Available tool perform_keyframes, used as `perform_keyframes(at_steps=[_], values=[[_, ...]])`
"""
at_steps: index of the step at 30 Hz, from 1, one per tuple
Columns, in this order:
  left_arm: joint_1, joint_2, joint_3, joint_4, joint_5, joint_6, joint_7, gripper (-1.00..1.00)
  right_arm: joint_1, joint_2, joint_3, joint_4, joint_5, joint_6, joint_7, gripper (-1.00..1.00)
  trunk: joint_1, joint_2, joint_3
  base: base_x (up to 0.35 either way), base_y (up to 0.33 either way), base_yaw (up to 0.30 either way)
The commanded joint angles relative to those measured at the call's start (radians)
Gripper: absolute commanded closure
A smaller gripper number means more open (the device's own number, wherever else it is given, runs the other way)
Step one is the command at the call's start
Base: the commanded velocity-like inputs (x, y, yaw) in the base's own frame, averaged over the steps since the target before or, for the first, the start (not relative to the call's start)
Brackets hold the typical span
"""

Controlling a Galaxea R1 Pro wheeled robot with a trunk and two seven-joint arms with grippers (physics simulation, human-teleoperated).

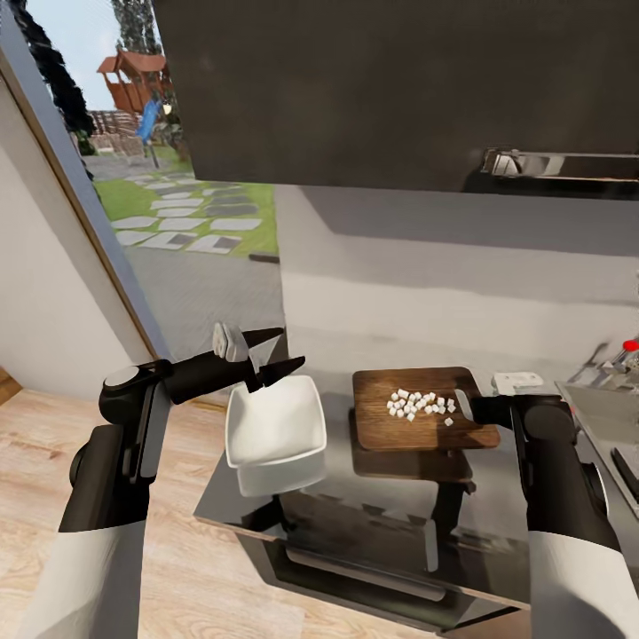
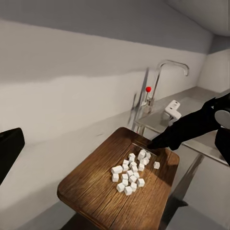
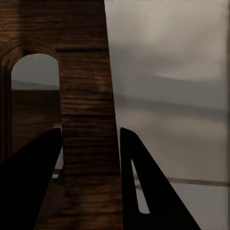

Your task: In the kitchen, take the Vidalia onion out of the sink, dice it on the chopping board with the paring knife, put the diced onion into the bowl on the countertop, then place both the paring knife and the chopping board into the sink.

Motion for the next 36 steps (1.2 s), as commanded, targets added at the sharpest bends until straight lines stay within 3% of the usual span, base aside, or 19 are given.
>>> perform_keyframes(at_steps=[1, 15, 26, 36], values=[[-0.001, -0.001, 0.002, 0.000, 0.002, 0.011, -0.004, -1.00, -0.001, 0.000, 0.000, -0.001, 0.008, 0.003, 0.010, 1.00, 0.001, -0.002, 0.000, 0.000, 0.000, -0.023], [-0.001, -0.001, 0.002, 0.000, 0.002, 0.011, -0.004, -1.00, -0.001, 0.000, -0.001, -0.001, 0.008, 0.004, 0.010, 1.00, 0.001, -0.002, 0.018, 0.000, 0.000, 0.098], [-0.001, -0.001, 0.002, 0.000, 0.002, 0.009, -0.004, -1.00, -0.001, 0.000, -0.002, -0.001, 0.008, 0.004, 0.010, 1.00, 0.001, -0.002, 0.019, 0.000, 0.000, 0.203], [-0.001, -0.001, 0.002, 0.000, 0.002, 0.009, -0.004, -1.00, -0.001, 0.000, -0.002, -0.001, 0.008, 0.004, 0.010, 1.00, 0.001, -0.002, 0.019, 0.000, 0.000, 0.031]])
